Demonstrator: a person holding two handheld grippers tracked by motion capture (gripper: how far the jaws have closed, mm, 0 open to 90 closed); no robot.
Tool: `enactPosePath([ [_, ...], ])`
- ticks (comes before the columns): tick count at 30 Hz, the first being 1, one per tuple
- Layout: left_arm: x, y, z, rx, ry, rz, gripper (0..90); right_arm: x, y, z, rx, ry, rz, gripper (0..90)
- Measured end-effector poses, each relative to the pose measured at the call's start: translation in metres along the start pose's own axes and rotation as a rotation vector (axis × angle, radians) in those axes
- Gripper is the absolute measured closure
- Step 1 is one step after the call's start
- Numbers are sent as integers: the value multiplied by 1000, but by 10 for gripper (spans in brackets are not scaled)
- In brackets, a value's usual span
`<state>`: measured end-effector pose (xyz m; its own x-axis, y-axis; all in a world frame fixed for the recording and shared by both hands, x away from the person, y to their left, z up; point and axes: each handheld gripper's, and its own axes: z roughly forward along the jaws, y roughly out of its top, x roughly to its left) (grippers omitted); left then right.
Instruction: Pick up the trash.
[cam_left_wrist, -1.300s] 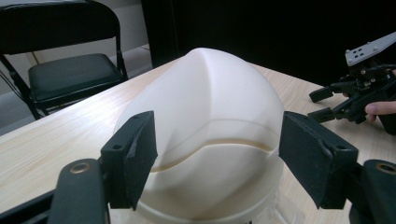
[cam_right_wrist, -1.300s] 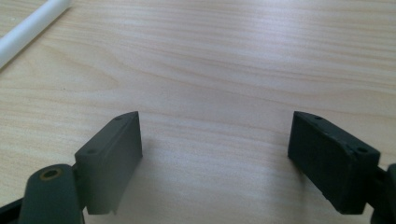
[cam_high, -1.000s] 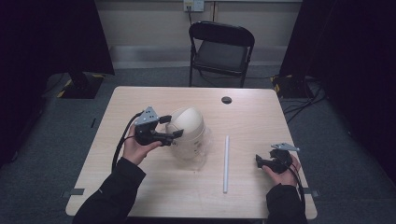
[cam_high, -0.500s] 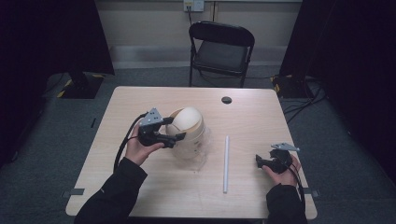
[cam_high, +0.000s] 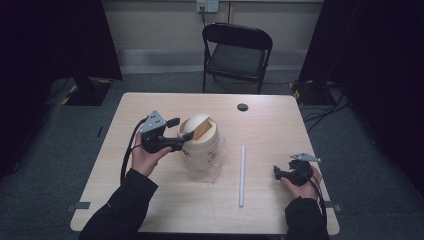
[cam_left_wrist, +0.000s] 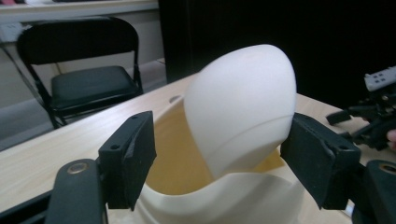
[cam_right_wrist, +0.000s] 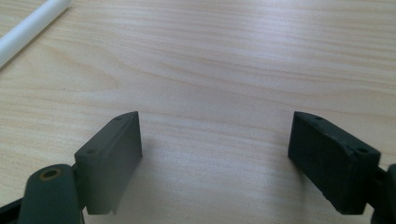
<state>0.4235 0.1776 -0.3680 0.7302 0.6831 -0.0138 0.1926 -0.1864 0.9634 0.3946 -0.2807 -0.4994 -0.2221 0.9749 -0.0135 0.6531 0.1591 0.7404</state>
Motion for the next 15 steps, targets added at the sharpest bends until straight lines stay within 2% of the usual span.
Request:
enactPosePath([
  [3,1,1,-4,-11,6,-4,271,0,0,0,0,-3,5,157],
  [5,0,1,-10,-6,8,6,271,0,0,0,-1,-3,6,158],
  [6,-1,-1,-18,-22,18,0,273,1,-1,-1,0,-7,8,168],
  [7,-1,-1,-18,-22,18,0,274,1,-1,-1,0,-7,8,168],
  [8,0,-5,-29,-27,28,-13,276,1,-1,-2,-9,-14,20,270],
  [9,0,-8,-35,-25,37,-16,277,1,-1,-4,-11,-16,20,333],
  [11,2,-14,-47,-19,60,-23,279,0,2,-7,-1,-26,12,343],
  [13,2,-19,-53,-9,71,-27,280,0,3,-9,-13,-33,2,350],
  [15,4,-29,-64,16,99,-29,281,2,7,-14,-45,-24,11,370],
])
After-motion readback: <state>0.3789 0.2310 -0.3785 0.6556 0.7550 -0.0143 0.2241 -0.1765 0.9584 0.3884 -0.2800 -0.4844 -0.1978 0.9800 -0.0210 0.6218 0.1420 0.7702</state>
